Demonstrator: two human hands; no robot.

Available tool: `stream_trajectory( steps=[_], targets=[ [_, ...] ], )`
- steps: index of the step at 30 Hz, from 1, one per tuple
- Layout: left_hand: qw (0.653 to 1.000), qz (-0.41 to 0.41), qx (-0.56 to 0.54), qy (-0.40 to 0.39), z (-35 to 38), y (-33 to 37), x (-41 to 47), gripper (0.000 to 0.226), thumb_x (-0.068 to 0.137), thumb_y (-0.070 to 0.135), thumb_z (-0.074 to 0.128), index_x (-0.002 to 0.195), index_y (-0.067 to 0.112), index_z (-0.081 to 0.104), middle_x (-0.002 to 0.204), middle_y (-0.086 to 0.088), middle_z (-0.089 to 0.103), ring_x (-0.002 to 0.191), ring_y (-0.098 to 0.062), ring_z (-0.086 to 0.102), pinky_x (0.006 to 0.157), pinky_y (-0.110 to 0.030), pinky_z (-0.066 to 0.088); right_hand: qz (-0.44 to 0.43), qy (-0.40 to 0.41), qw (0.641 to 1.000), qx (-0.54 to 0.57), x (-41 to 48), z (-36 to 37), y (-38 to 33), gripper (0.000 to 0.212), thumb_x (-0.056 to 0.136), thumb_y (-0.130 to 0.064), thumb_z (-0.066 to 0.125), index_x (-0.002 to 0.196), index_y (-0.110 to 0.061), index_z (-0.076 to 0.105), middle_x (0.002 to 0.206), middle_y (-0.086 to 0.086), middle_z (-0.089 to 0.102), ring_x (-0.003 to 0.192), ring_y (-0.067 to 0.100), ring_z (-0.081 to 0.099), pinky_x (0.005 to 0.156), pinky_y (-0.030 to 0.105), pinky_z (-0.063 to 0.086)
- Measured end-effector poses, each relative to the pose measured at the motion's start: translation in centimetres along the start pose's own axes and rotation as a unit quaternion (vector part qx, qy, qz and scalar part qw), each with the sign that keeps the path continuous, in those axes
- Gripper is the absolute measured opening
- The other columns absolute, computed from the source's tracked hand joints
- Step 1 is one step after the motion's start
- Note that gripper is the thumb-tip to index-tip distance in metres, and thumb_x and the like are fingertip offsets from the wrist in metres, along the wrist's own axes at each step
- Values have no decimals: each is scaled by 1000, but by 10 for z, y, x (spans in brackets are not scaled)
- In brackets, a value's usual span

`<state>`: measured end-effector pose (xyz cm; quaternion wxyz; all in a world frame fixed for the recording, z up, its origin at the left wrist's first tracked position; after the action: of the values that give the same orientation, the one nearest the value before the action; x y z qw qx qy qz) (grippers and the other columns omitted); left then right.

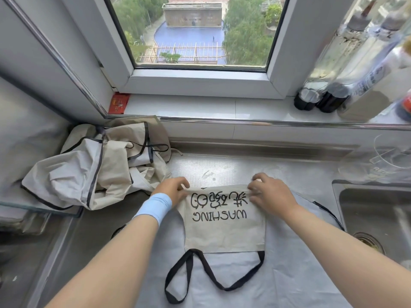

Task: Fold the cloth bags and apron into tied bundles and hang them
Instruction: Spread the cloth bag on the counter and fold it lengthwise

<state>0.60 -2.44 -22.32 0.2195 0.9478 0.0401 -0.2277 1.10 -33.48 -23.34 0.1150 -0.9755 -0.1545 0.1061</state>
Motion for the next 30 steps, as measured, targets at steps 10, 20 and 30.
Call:
stream_trajectory(
  steps=[10, 20, 30],
  targets=[
    [996, 57, 58, -28, 1, 7, 3, 53, 70, 23, 74, 114, 35, 47, 107, 12, 50, 98, -13, 46, 93, -29, 42, 223, 118, 966, 64, -13, -18, 20, 56, 79, -53, 64, 123, -21, 49, 108, 5, 58, 101, 32, 58, 82, 40, 46],
    [998, 41, 55, 13, -6, 0, 8, 16, 95, 25, 53, 109, 31, 57, 104, 3, 67, 91, -21, 62, 76, -33, 50, 357, 133, 764, 522, -12, -2, 7, 44, 89, -3, 61, 128, -22, 54, 76, 1, 51, 66, 17, 49, 62, 26, 42],
    [995, -2, 93, 18, -5, -1, 19, 48, 90, 1, 45, 127, 29, 53, 123, -3, 60, 108, -26, 58, 87, -36, 49, 308, 77, 918, 240, 22, -22, 22, 16, 88, -29, 65, 102, -26, 73, 111, 1, 70, 99, 22, 61, 83, 31, 48]
  ],
)
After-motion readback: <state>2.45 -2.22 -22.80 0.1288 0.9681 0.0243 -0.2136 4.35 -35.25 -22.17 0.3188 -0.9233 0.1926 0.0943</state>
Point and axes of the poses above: each hand's wrist, its own x-axis towards the middle knuckle, its own z-axis out of the palm, y = z × x, the point moved 6 cm from there along x, towards the middle knuckle
